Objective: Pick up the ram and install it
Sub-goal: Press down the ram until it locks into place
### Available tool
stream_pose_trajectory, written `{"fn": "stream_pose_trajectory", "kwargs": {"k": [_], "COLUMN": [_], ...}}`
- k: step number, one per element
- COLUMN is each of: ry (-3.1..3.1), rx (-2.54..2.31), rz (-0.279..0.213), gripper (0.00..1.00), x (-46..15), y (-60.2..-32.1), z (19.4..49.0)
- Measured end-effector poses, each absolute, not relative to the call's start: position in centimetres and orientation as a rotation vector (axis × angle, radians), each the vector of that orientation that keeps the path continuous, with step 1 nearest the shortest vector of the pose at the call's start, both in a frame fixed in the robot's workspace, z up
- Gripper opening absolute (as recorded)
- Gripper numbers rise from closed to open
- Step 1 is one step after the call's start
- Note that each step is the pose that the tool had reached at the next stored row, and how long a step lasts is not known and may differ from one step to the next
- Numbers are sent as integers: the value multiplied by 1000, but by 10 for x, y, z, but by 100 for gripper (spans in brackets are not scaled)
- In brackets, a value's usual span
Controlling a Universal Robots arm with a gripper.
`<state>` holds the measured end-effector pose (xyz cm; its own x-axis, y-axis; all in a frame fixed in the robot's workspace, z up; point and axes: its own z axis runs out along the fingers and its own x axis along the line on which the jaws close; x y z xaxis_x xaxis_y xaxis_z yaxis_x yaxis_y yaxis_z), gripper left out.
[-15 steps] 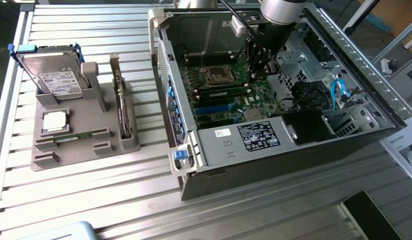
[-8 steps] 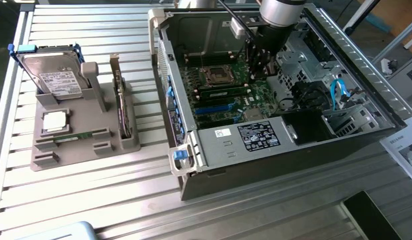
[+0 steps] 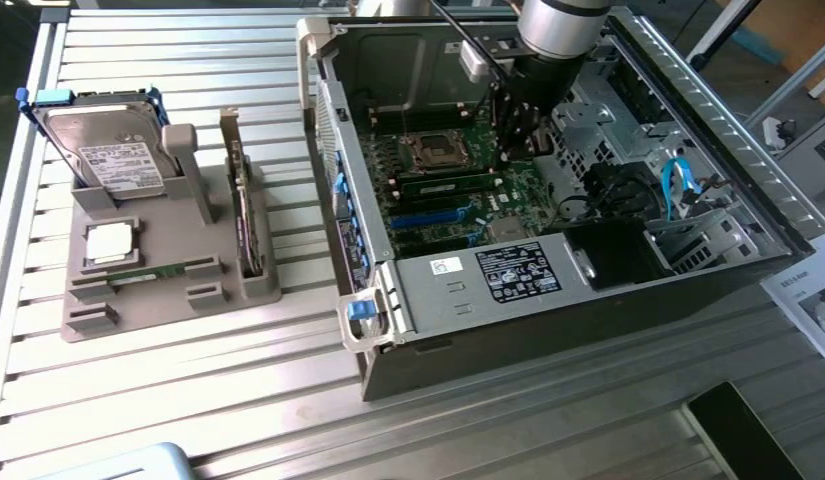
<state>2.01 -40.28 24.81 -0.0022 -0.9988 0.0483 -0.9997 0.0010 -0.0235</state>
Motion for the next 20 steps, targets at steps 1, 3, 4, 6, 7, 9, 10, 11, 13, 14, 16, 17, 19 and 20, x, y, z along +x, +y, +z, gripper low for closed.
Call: {"fn": "stream_pose_trajectory", "kwargs": {"k": [1,3,4,6,7,9,10,11,13,14,16,17,19,20], "ry": [-2210,-2210,-2210,-2210,-2210,-2210,-2210,-2210,-2210,-2210,-2210,-2210,-2210,-2210], "rx": [2206,2207,2207,2207,2207,2207,2207,2207,2207,2207,2207,2207,2207,2207], "rz": [79,79,79,79,79,79,79,79,79,79,79,79,79,79], "gripper": [11,11,11,11,11,11,11,11,11,11,11,11,11,11], "x": [20,20,20,20,20,20,20,20,20,20,20,20,20,20], "y": [-403,-403,-403,-403,-403,-403,-403,-403,-403,-403,-403,-403,-403,-403], "z": [248,248,248,247,246,245,244,244,243,243,243,243,242,242]}}
